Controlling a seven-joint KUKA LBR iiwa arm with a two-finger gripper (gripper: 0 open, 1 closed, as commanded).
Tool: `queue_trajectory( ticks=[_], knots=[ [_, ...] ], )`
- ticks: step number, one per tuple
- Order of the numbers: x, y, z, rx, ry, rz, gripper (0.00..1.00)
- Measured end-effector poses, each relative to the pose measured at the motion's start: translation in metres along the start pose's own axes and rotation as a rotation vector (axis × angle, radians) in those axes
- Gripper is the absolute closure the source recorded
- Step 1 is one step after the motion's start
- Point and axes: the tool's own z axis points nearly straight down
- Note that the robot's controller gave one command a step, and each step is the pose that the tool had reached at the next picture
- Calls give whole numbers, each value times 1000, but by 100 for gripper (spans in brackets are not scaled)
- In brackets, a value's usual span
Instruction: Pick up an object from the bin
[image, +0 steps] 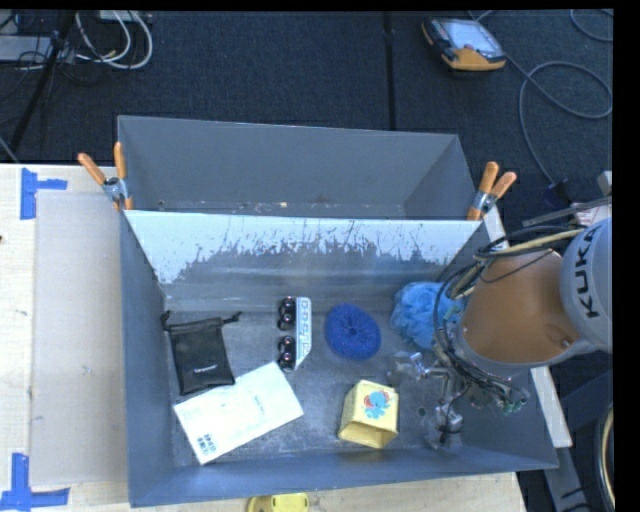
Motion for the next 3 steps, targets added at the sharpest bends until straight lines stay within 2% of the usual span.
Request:
queue_trajectory(
  ticks=[1, 2, 3],
  knots=[
    [0, 0, 0, 0, 0, -1, 0],
    [-23, 21, 0, 0, 0, 12, 0],
    [-19, 39, -11, -2, 4, -6, 0]
  ],
)
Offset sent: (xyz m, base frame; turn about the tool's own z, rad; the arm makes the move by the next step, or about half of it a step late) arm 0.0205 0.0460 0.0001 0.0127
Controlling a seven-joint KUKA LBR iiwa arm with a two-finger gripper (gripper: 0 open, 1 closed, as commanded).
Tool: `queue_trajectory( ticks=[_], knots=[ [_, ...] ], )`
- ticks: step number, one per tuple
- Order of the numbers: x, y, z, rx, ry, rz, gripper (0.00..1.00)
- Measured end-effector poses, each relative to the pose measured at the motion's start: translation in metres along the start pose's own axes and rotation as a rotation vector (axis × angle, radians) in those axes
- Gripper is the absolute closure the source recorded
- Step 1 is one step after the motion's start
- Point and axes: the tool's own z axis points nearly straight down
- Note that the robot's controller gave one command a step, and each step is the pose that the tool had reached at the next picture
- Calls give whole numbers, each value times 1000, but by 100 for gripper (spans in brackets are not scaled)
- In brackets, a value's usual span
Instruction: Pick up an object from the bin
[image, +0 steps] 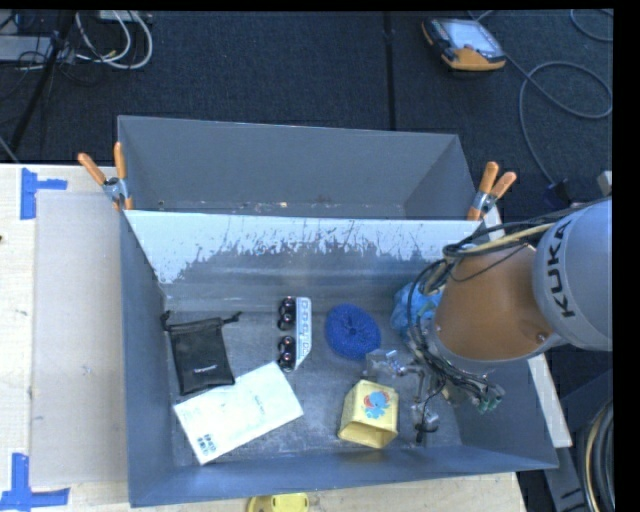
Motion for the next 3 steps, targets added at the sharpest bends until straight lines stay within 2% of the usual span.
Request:
queue_trajectory(
  ticks=[1, 2, 3],
  knots=[
    [-22, 41, 4, 3, 0, -47, 0],
    [10, 21, 5, 12, -23, -63, 100],
    [10, 21, 5, 12, -23, -63, 100]
  ],
)
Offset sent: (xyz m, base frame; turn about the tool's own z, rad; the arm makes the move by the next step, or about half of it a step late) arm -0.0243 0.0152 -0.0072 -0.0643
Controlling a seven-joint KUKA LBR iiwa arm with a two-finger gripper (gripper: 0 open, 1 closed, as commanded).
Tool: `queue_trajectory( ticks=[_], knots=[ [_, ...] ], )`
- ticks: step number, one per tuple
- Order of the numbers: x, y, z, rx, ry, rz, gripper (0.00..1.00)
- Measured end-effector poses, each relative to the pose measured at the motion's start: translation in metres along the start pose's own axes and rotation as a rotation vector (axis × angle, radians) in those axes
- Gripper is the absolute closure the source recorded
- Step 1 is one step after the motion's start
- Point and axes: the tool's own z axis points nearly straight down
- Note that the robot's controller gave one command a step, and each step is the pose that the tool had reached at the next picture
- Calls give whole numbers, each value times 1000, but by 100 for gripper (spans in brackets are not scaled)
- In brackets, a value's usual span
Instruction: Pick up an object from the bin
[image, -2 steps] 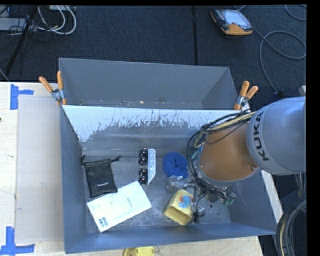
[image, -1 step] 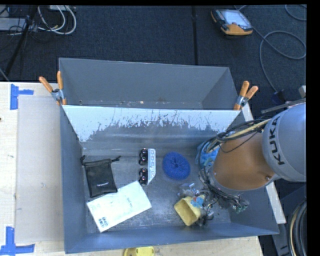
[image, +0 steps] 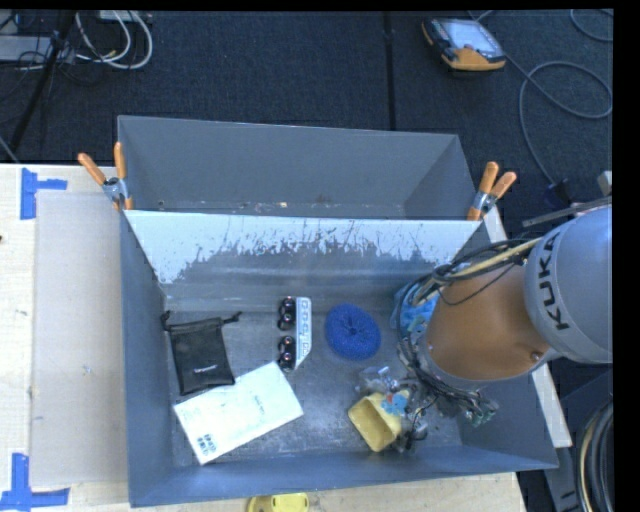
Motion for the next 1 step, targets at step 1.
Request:
queue_trajectory(
  ticks=[1],
  knots=[
    [-3, -8, 3, -5, 2, -149, 100]
  ],
)
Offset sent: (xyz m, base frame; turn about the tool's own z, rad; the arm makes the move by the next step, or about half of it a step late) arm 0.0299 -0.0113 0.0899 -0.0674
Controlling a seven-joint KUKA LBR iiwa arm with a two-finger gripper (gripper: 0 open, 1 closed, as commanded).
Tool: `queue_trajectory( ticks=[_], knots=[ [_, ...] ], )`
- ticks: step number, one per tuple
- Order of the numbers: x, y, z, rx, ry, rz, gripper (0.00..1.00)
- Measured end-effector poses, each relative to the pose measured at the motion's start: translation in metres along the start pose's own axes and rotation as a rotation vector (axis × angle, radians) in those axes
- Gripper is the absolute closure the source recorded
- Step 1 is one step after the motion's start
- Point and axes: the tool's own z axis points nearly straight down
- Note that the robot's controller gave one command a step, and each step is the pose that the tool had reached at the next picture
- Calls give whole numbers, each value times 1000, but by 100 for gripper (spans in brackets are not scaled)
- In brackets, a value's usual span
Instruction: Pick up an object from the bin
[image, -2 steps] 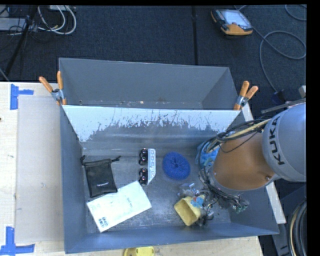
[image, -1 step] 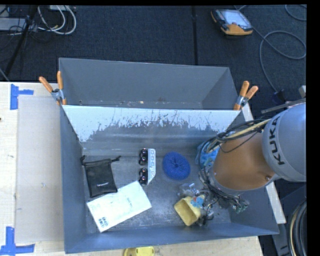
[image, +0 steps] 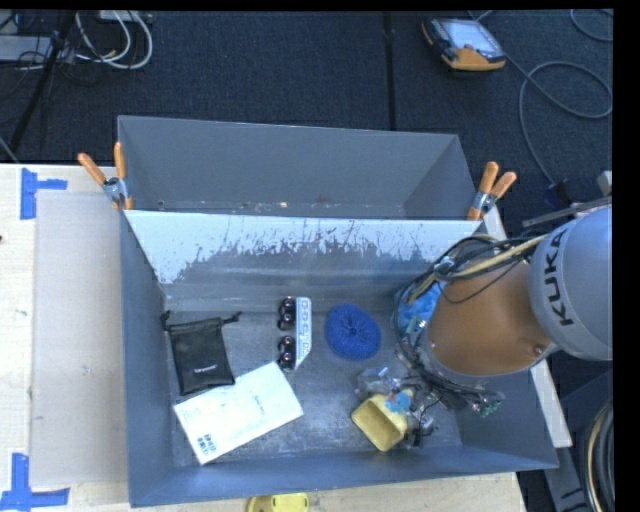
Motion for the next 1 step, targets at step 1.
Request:
queue_trajectory(
  ticks=[1],
  knots=[
    [-6, -9, -44, -14, 21, -16, 100]
  ],
)
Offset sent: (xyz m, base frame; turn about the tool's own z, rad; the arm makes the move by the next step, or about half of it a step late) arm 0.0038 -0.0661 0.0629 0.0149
